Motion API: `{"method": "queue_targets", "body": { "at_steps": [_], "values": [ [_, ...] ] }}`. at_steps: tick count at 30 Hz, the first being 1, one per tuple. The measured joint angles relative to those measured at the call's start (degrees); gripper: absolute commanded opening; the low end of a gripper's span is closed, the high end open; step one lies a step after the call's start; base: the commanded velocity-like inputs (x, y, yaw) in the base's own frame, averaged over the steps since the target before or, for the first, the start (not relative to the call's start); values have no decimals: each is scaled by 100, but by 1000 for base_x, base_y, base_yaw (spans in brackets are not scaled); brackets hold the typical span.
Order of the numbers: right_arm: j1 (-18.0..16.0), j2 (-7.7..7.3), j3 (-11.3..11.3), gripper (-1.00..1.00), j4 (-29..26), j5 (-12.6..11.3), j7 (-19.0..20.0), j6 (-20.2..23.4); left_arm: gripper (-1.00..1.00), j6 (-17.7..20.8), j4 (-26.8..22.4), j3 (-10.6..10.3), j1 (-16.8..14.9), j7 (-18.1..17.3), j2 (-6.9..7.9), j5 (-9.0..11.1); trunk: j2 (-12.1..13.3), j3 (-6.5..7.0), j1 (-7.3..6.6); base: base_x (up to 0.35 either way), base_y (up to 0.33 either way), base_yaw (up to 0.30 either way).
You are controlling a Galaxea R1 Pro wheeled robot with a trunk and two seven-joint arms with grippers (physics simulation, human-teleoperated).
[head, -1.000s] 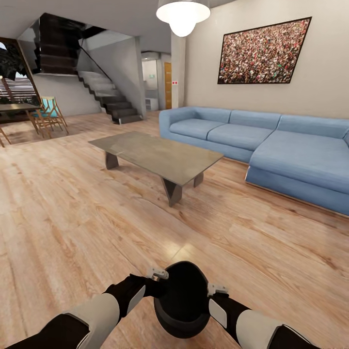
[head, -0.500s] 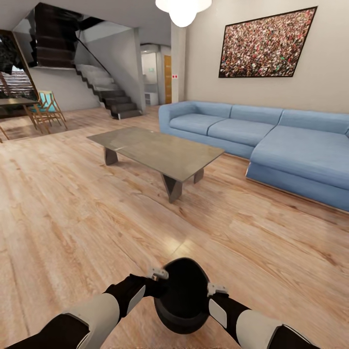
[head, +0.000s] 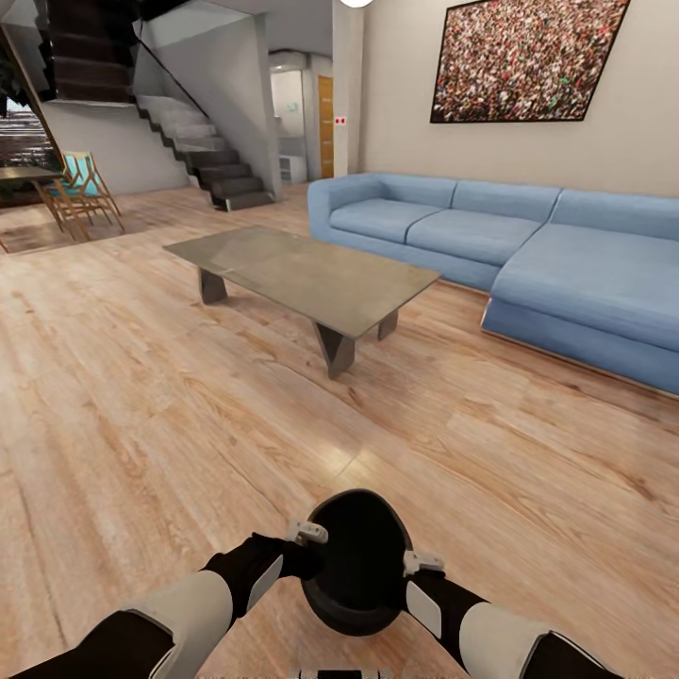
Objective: Place each of the two pumpkins and all three candles from the living room inside a cabinet in the living room (use any cabinet), then make sure every cabinet is closed, and position the cauldron so it is next to a table in the living room.
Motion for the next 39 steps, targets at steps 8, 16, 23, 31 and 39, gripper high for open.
{"method": "queue_targets", "body": {
  "at_steps": [8,16,23,31,39],
  "values": [
    [-1,6,6,100,-3,10,-1,-3,100,0,0,1,0,0,0,1,0,-1,0,0,0,0],
    [-1,9,3,-100,-1,5,2,1,100,-2,0,0,0,0,0,1,0,-1,0,0,0,0],
    [-1,7,38,-100,7,65,-17,-1,100,-8,-1,1,0,7,0,-1,-1,0,-1,0,0,0],
    [-2,5,8,-100,14,98,-28,-7,100,-4,-1,1,0,17,1,-1,-1,0,-1,0,0,0],
    [0,5,18,-100,12,51,-19,-4,100,-7,0,-25,-1,34,2,-54,0,-1,0,0,0,0]
  ]
}}
